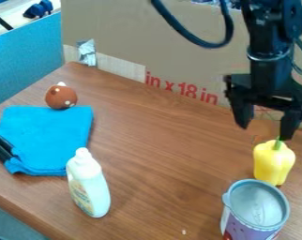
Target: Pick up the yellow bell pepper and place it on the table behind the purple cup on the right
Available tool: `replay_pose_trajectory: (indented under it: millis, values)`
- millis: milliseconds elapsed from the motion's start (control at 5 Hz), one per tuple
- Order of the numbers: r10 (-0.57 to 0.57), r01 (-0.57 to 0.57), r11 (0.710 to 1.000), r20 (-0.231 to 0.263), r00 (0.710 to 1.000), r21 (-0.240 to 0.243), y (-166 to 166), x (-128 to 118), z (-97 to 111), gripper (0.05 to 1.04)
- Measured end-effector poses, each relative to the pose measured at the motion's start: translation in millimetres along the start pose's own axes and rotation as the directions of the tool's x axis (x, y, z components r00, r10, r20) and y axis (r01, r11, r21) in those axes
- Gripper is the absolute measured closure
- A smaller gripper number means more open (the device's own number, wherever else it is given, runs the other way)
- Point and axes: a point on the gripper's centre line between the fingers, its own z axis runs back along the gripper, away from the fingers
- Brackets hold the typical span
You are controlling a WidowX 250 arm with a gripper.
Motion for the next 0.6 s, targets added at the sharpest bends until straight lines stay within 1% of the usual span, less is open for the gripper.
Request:
replay_pose_trajectory:
  millis: [200, 400, 600]
  values:
    - [0.034, -0.034, 0.999, 0.002, 0.999, 0.039, 10.0, -25.7, 12.7, 0.078]
    - [0.095, -0.079, 0.987, -0.112, 0.989, 0.142, 30.7, -67.7, 27.0, 0.082]
    - [0.099, -0.069, 0.982, -0.169, 0.981, 0.174, 50.0, -100.1, 35.5, 0.082]
